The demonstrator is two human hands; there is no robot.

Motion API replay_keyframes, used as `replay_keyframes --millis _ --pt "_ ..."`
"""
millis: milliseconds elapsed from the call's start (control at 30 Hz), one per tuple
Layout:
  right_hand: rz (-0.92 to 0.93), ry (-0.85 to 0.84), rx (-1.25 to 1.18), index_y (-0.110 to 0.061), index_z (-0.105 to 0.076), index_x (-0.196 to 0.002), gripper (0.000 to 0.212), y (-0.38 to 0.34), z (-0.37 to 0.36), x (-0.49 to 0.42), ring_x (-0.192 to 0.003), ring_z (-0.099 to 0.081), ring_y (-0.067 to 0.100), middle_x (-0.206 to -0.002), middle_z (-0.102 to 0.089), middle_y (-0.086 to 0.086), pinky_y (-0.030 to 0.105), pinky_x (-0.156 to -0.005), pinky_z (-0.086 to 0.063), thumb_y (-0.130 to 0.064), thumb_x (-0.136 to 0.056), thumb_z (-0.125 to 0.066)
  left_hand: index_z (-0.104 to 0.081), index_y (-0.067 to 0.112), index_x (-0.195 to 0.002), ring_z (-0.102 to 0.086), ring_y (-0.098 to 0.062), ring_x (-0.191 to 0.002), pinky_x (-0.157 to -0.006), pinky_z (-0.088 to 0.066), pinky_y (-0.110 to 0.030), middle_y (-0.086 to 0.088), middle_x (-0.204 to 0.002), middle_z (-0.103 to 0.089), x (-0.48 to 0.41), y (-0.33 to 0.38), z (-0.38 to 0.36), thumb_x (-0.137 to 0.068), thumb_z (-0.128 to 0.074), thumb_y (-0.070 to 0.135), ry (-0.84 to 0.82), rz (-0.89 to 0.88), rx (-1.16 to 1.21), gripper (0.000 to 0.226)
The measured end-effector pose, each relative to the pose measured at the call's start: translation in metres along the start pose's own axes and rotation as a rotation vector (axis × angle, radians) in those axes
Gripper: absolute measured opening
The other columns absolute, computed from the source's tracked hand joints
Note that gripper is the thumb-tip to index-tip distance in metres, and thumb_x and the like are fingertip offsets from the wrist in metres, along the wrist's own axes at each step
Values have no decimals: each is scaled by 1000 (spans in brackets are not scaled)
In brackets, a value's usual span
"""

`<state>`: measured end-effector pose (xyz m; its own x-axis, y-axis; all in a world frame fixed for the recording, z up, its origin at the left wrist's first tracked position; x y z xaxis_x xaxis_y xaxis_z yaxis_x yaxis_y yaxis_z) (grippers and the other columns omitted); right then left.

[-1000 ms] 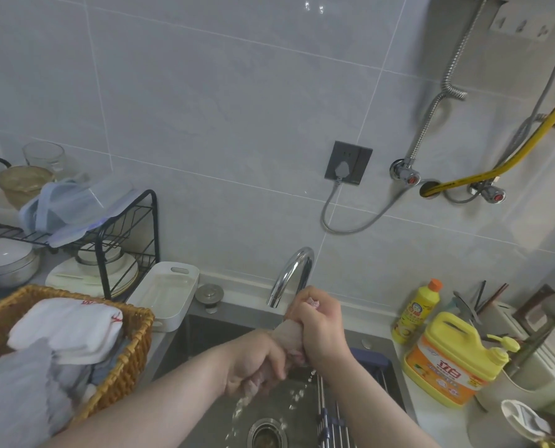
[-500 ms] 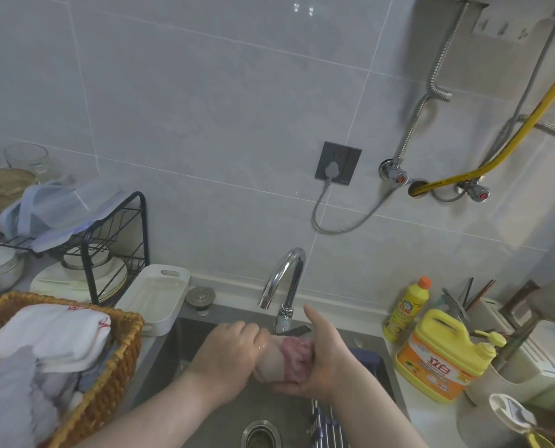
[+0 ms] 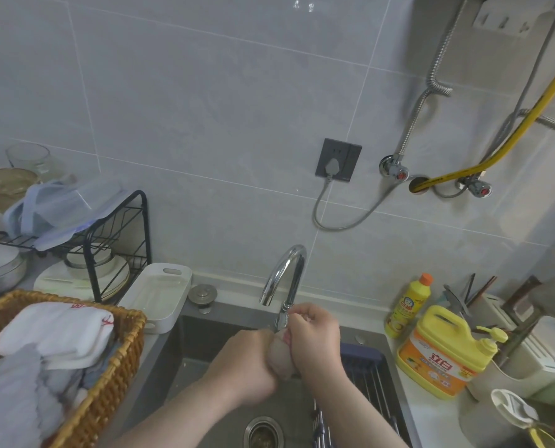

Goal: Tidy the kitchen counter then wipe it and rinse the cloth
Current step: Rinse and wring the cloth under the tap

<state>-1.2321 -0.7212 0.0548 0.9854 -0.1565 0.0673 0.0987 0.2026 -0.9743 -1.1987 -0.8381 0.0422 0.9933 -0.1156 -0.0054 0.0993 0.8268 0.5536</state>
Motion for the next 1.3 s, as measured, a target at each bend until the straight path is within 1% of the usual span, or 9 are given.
replay_keyframes --millis 167,333,633,800,867,1000,1067,1200,1300 --pt "142 -61 36 -16 -52 -40 42 -16 4 5 -42 -46 9 -41 -49 -1 21 -42 -38 12 -72 -50 -54 25 -47 -35 -7 -39 -43 -30 -24 7 -40 -44 1 11 12 -57 -54 13 -253 -16 302 16" --pt "334 -135 142 -20 -52 -40 40 -36 3 4 -46 -51 6 -44 -55 -3 21 -47 -41 8 -69 -50 -61 24 -46 -33 -14 -36 -42 -31 -22 5 -39 -45 0 13 17 -60 -54 -13 -430 58 497 40" --pt "576 -192 224 -25 -54 -50 23 -33 -3 6 -49 -55 8 -52 -60 -8 18 -47 -41 -5 -59 -45 -59 18 -43 -28 -16 -37 -43 -20 -25 -7 -46 -41 2 6 8 -47 -54 2 -572 147 629 18" --pt "427 -130 148 -24 -62 -53 24 -24 1 -3 -55 -56 5 -57 -63 -5 15 -49 -42 -7 -60 -45 -60 18 -64 -46 -16 -38 -39 -42 -22 -7 -54 -50 -3 0 1 -64 -63 -12 -531 164 686 30" --pt "328 -89 38 -20 -65 -59 27 -25 6 -7 -60 -59 7 -63 -67 1 17 -52 -46 -2 -68 -47 -58 13 -79 -52 -18 -46 -47 -47 -25 -11 -64 -55 -1 0 2 -60 -69 -3 -525 137 803 27" --pt "136 -16 -216 -12 -65 -69 21 -23 16 -12 -73 -68 34 -78 -69 22 44 -63 -57 -2 -75 -47 -58 5 -107 -58 -23 -71 -67 -53 -36 -13 -90 -60 0 -23 2 -62 -80 28 -455 274 1102 56" --pt "104 20 -230 -14 -65 -73 22 -22 21 -13 -78 -68 36 -82 -71 21 44 -67 -56 -2 -81 -48 -57 4 -105 -60 -25 -68 -62 -56 -36 -15 -84 -63 1 -26 1 -72 -80 33 -427 369 1272 50" --pt "43 -55 -199 -24 -67 -93 19 -10 25 -10 -87 -70 28 -94 -73 9 37 -63 -58 -8 -89 -57 -59 8 -96 -61 -18 -60 -54 -49 -28 -9 -92 -67 -4 -31 10 -77 -70 6 -45 414 1349 22" --pt "70 -103 -61 -32 -68 -98 21 -4 30 -3 -85 -69 17 -99 -70 2 22 -58 -54 -15 -85 -70 -57 8 -102 -61 -23 -72 -52 -52 -28 -15 -97 -62 -5 -32 20 -77 -57 -21 188 356 1494 39"
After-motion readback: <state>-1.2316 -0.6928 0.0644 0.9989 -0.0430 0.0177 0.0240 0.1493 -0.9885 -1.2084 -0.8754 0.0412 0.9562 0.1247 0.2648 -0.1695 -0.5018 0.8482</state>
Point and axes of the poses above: each hand's wrist, its own x-axis away from the middle knuckle, its own z-axis out of the back of the hand, y = z × x, the point moved 5 cm from there along -x, towards the middle knuckle
